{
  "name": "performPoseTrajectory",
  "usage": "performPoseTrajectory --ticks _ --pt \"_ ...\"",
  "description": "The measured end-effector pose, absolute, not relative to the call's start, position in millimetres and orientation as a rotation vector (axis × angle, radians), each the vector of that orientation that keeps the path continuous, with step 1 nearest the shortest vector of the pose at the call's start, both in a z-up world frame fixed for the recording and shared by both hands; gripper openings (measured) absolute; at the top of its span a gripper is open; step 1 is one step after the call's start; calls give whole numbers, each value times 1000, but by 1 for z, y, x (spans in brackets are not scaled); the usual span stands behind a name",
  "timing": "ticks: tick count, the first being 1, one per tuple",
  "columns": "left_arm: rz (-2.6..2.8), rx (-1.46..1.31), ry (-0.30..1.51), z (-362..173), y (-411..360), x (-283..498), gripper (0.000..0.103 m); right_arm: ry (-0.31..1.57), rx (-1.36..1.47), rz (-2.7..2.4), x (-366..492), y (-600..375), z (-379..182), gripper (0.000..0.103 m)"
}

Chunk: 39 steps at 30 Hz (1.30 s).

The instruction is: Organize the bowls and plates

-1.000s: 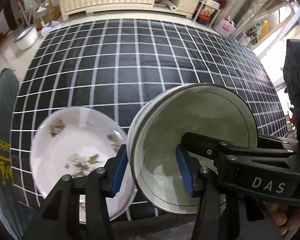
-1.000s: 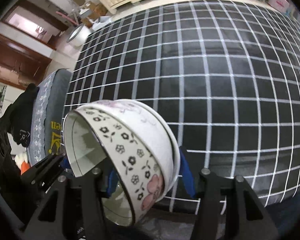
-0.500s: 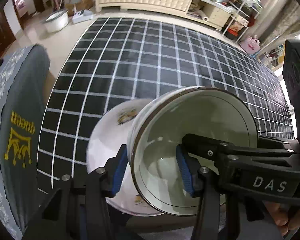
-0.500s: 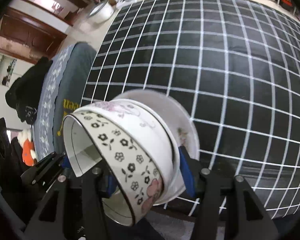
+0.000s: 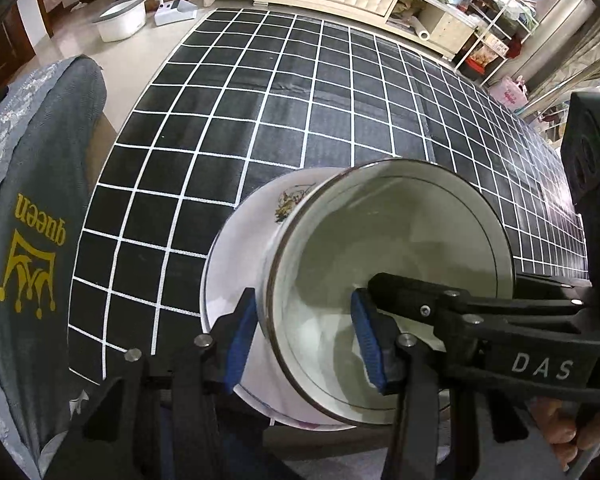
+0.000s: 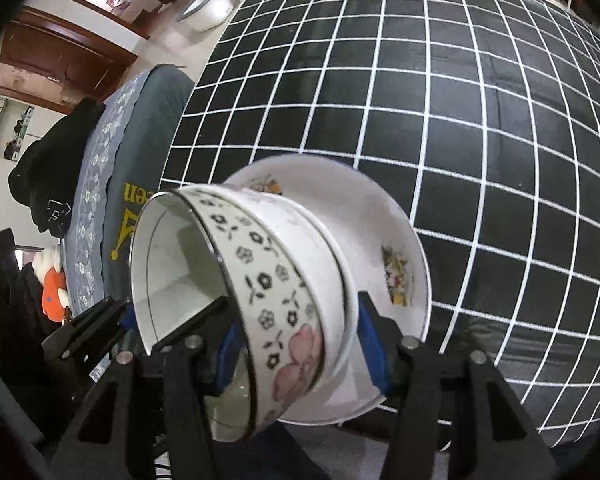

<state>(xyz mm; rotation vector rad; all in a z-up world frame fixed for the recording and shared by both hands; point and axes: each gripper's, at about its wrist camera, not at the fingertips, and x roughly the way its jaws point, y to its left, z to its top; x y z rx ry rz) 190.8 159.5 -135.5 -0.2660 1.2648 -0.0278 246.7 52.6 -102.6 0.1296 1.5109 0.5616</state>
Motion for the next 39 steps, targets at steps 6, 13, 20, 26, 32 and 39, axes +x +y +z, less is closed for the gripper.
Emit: performPoseTrajectory --ticks 6,13,20,26,32,39 --pt "-26 -252 1263 -134 158 196 45 1404 -8 504 245 56 -84 57" --pt "5 -161 1198 -119 156 201 45 1301 -69 501 255 54 -75 57" --pt "61 -134 1173 -122 168 205 45 1302 1 537 254 45 -84 57" --pt "56 -161 1169 -124 172 200 45 1286 -19 523 249 46 -80 57" --pt "52 -174 1157 -117 169 193 45 1245 -1 535 241 42 -64 57" --pt "29 -174 1120 -98 158 180 45 1191 -5 539 226 33 -40 57"
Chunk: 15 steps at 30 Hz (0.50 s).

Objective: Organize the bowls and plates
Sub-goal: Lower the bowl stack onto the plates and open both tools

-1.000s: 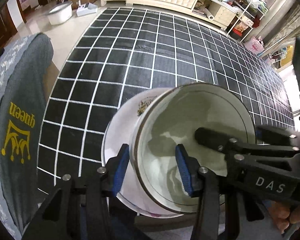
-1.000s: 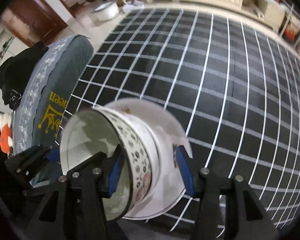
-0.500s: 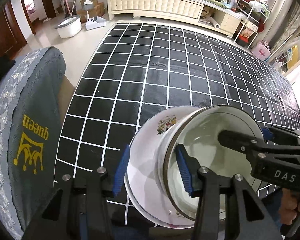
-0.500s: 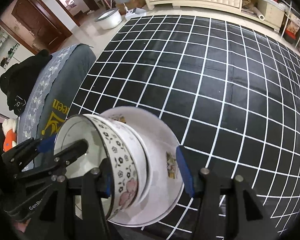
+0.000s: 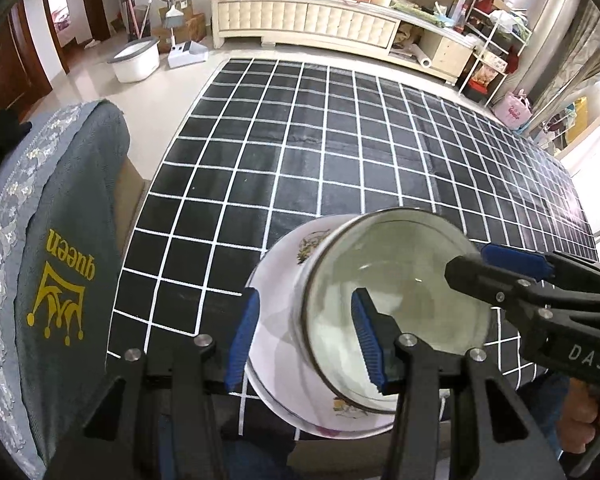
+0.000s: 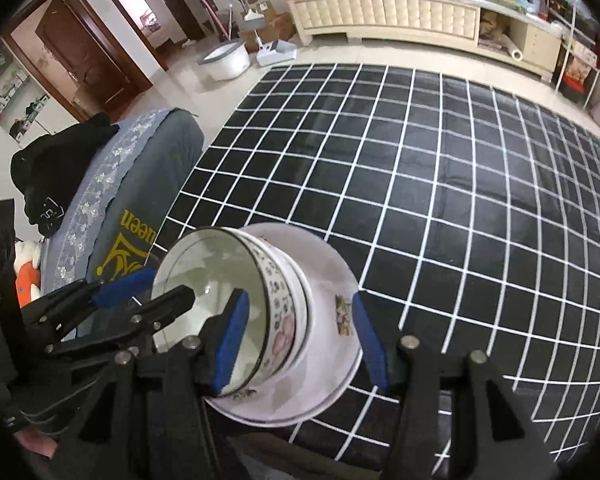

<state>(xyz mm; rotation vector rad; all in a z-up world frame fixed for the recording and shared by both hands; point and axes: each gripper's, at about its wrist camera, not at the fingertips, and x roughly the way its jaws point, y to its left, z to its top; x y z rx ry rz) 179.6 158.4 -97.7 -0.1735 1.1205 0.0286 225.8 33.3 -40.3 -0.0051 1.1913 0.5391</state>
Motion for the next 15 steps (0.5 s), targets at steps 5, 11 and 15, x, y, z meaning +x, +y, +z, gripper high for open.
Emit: performPoseTrajectory --ticks 5,11,15 --pt "3 -166 1082 -81 144 168 45 1145 -17 520 212 22 -23 57" --pt "-20 -128 1027 -62 125 150 45 1086 -35 479 194 3 -10 57" --pt "-26 -107 984 -51 114 138 45 1045 -14 446 181 -11 -2 57"
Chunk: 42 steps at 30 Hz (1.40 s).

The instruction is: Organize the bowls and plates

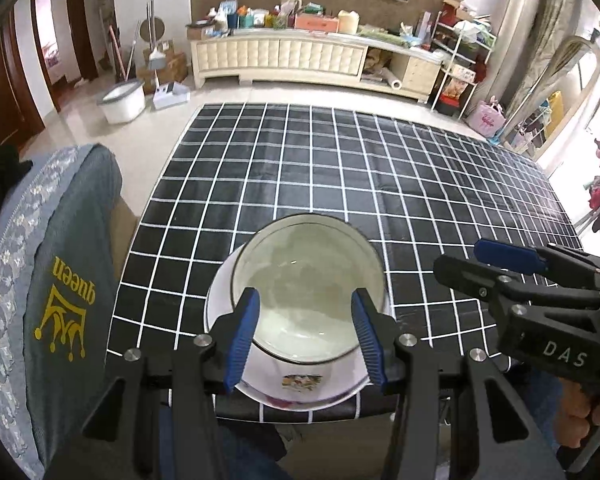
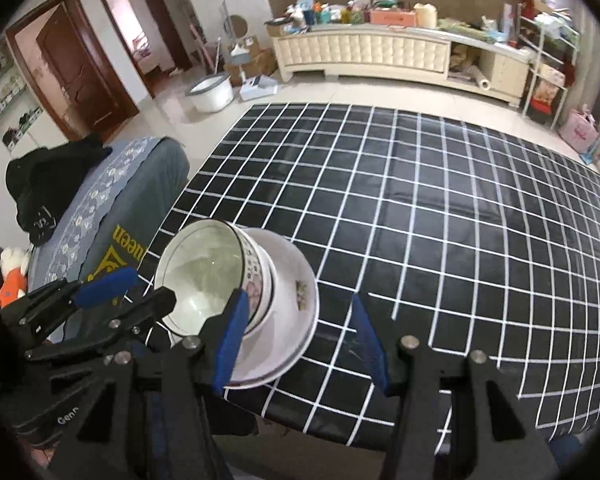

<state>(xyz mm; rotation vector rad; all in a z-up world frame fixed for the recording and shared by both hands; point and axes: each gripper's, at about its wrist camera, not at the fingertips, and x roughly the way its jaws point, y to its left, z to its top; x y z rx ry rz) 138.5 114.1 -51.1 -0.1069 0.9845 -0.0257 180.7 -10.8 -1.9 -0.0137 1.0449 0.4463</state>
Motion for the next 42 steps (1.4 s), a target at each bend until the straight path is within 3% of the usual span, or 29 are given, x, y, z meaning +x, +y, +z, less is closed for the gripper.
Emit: performPoseTrajectory --ticks 11,18,20,22,25,35,42 --pt "-36 -139 820 -19 93 95 45 876 -21 354 137 -45 35 59" --pt "-26 -42 688 13 66 62 45 748 -40 305 105 -60 61 76" --pt "-21 -27 652 21 59 54 52 708 -50 290 95 -65 69 80" --pt "-18 -25 619 28 56 47 68 679 -58 278 89 -68 75 83" --pt "-28 -18 572 36 50 36 77 646 -68 268 79 -76 81 85" --pt "-49 19 496 52 41 2 83 580 -30 254 48 -97 87 102" --pt "-55 45 474 56 29 -16 88 557 -27 223 28 -104 87 103"
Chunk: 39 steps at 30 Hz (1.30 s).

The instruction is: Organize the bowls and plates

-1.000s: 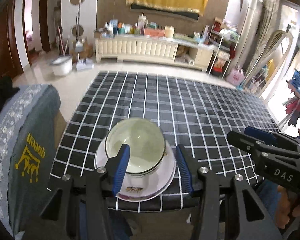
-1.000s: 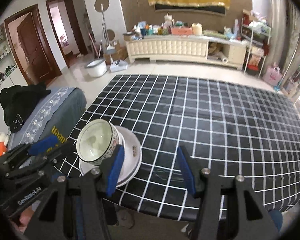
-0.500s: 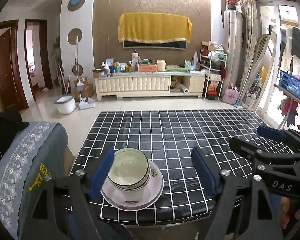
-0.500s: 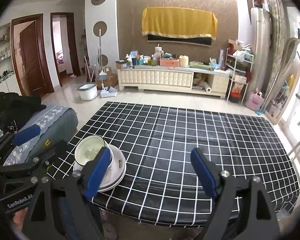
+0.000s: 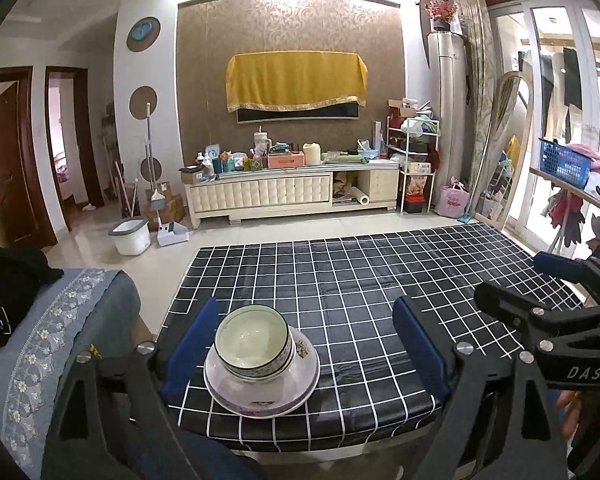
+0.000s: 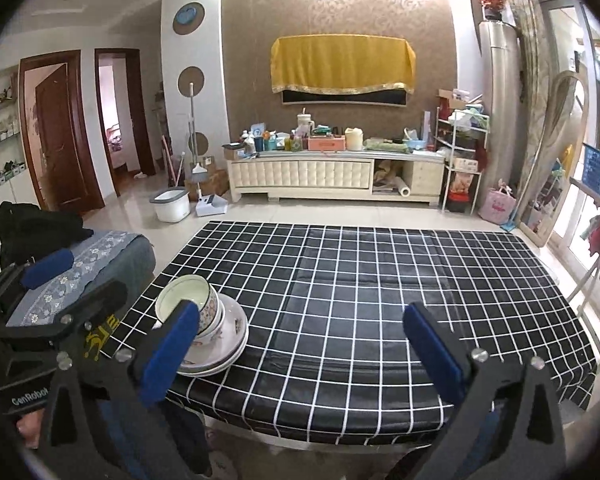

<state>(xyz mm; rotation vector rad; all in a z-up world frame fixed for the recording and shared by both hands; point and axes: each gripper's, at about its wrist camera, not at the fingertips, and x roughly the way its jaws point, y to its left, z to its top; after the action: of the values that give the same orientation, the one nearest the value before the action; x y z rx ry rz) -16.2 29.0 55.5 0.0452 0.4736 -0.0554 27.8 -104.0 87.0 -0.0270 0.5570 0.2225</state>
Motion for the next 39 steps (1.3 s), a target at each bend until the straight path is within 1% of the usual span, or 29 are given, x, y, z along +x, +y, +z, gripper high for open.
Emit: performPoseTrajectory --ticks 3,6,19,39 --pt "-59 51 479 55 26 -20 92 552 -29 204 24 -106 86 103" --pt "-64 46 484 52 26 -21 103 554 -25 198 19 -109 84 103" --pt "-68 40 483 51 25 -29 103 520 -35 188 5 -114 85 103" --pt "-68 47 503 50 26 -31 103 536 -14 208 4 -116 83 103"
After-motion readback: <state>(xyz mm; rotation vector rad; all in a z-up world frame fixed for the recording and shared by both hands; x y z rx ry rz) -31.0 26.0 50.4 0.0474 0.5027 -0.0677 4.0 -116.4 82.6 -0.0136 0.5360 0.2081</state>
